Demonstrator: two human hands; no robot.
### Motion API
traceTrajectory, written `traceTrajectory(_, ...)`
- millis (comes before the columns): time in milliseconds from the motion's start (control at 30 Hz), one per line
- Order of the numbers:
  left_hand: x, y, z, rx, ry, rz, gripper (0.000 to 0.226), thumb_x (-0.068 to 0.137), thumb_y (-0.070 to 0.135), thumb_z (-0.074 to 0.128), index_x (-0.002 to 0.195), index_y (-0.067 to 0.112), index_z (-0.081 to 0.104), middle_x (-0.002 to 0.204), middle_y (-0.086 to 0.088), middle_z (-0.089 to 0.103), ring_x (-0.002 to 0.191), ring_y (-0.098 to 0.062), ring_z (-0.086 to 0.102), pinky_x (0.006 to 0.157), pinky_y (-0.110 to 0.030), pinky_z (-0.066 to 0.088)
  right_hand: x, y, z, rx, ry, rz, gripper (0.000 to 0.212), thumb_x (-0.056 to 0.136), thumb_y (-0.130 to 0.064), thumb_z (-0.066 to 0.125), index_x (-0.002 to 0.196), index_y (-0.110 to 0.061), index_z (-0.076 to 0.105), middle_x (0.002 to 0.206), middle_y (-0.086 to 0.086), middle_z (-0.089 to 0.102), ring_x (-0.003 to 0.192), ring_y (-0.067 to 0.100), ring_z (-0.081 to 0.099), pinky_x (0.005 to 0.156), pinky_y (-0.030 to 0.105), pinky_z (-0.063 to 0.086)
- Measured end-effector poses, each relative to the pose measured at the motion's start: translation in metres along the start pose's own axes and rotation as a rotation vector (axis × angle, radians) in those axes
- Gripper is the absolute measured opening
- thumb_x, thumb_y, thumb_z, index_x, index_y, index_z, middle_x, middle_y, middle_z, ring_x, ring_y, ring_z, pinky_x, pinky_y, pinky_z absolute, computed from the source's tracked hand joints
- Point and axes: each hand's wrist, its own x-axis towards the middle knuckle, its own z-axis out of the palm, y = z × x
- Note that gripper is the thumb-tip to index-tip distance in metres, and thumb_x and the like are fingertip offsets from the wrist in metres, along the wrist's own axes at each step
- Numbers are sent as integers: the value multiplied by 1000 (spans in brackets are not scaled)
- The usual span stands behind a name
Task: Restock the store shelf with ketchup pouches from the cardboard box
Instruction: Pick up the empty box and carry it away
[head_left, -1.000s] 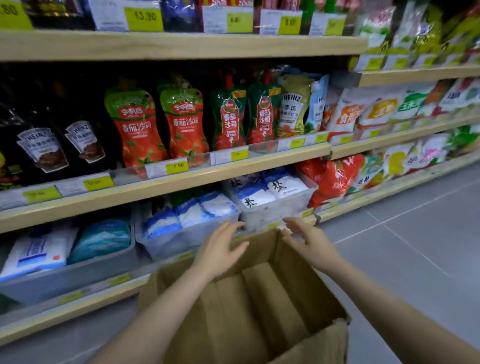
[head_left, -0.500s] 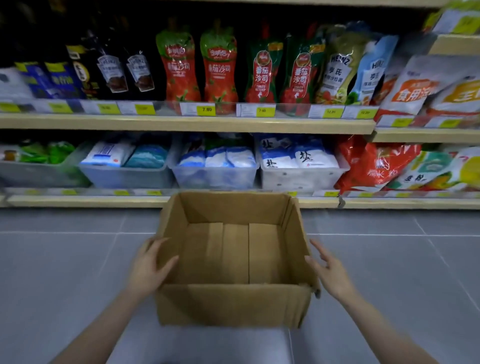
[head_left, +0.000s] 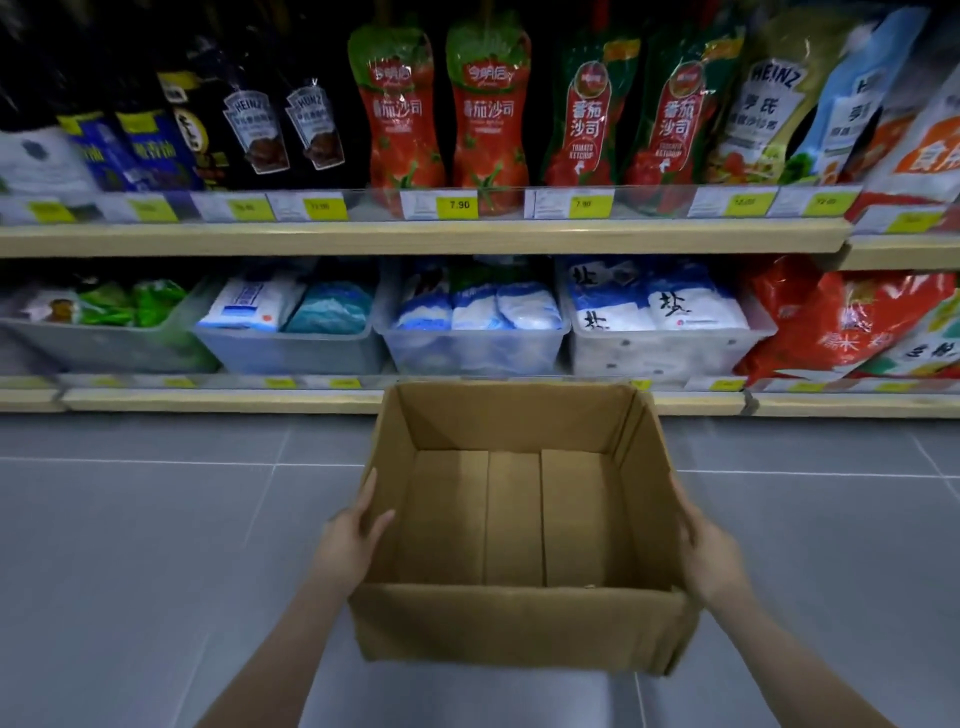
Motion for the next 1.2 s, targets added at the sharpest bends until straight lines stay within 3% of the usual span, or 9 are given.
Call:
traceTrajectory(267,-73,88,-123,162,-104,-20,64,98,25,40,147,26,-2,123,-15,58,104,-32,59,89,-37,45,-59,-88,-128,-59,-118,95,48,98,-19,32,144,-31,22,120,20,60,108,35,58,96,43,43)
traceTrajectory(533,-165,206,-296,130,-83,-29,64,96,26,45,147,28,6,113,-18,64,96,-33,62,81,-38,48,-160,-227,-291,-64,-47,75,52,97,-16,37,139,-41,21,105,20,68,92,39,63,82,44,51)
traceTrajectory(700,-235,269,-401,93,-97,-16,63,96,22,47,148,28,12,115,-20,63,101,-38,60,86,-41,46,-240,-300,-381,-47,-32,93,48,97,-19,37,141,-35,28,116,15,65,103,36,60,82,34,45)
traceTrajectory(800,-269,281,-433,167,-68,-8,59,98,20,41,148,27,11,106,-23,65,95,-39,61,80,-40,46,-273,-319,-407,-29,-20,56,47,97,-17,39,140,-33,30,121,13,63,106,35,60,79,28,40)
traceTrajectory(900,-305,282,-451,167,-31,-18,54,99,16,34,148,25,12,103,-23,66,91,-39,61,79,-40,46,-301,-329,-421,-7,-18,7,47,97,-15,39,141,-31,32,127,13,60,112,34,58,86,31,43)
traceTrajectory(967,-331,281,-457,132,-9,-22,54,99,16,32,148,26,10,113,-21,64,97,-38,60,83,-40,45,-311,-334,-425,8,-37,-34,47,97,-15,38,141,-31,32,127,13,59,112,35,57,91,34,44)
traceTrajectory(1100,-382,264,-473,123,65,-114,51,100,19,32,148,24,14,129,-18,57,112,-38,55,94,-41,43,-327,-348,-421,-13,-83,-94,48,97,-16,38,141,-34,30,112,19,66,93,35,63,75,35,46)
traceTrajectory(1200,-411,247,-492,97,117,-189,48,100,19,31,147,23,20,132,-17,54,116,-36,52,98,-43,41,-340,-366,-411,6,-158,-170,47,97,-17,37,142,-33,30,116,17,65,92,33,63,73,37,47)
